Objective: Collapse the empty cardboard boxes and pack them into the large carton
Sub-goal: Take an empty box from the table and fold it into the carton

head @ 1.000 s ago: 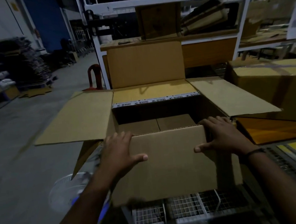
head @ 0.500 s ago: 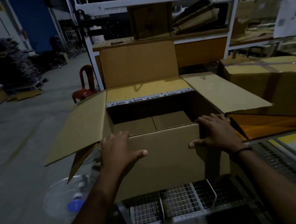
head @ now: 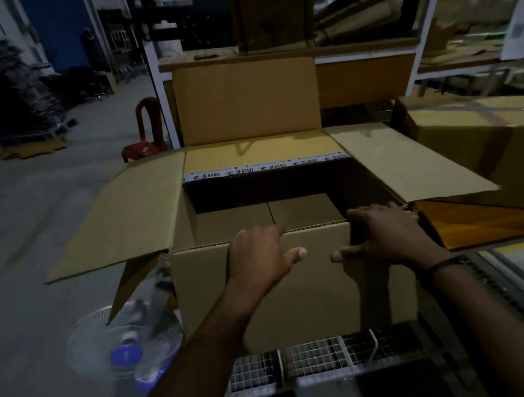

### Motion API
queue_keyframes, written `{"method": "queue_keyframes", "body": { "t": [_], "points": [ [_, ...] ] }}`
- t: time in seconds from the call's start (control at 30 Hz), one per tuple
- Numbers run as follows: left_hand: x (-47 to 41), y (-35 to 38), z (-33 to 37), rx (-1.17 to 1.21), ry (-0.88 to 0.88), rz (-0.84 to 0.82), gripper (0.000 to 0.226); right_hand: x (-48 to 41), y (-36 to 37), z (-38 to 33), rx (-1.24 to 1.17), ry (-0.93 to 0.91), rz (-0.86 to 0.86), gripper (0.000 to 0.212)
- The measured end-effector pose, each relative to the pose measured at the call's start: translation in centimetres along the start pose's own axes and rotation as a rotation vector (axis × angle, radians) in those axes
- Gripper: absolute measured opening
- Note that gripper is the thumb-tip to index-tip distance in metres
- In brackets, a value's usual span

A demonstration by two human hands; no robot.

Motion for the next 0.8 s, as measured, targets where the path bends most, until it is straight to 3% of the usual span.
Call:
{"method": "queue_keyframes", "body": {
  "t": [0.13, 0.23, 0.57, 0.67, 0.73, 0.8],
  "points": [
    [0.1, 0.4, -0.2, 0.035, -0.016, 0.002, 0.065, -2.5, -0.1, -2.4, -0.510, 0.058, -0.052, 0.051],
    [-0.2, 0.1, -0.2, 0.011, 0.029, 0.002, 0.063, -6.3, 0.3, -4.7, -0.677, 0.067, 0.087, 0.048],
    [-1.0, 0.3, -0.6, 0.045, 0.013, -0.118, 0.060, -18.8, 2.8, -9.5, -0.451, 0.057, 0.254, 0.044],
    [-2.2, -0.1, -1.0, 0.074, -0.058, -0.335, 0.051, -18.1, 4.6, -10.0, -0.369, 0.044, 0.250, 0.035],
    [-4.0, -0.3, -1.6, 0.289, -0.218, -0.548, 0.042, -17.4, 5.7, -10.1, -0.324, 0.023, 0.183, 0.027],
    [-6.4, -0.3, -2.0, 0.357, -0.285, -0.661, 0.051, -17.4, 6.3, -9.8, -0.295, 0.046, 0.098, 0.024]
  ]
}}
Point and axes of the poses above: each hand's wrist, its own x-axis away from the middle knuckle, its own y-axis out of the palm, z = x × y, the point moved 1 cm from there along -x, towards the middle knuckle, and after that the axes turned 14 degrees about z, right-handed, at the moved point
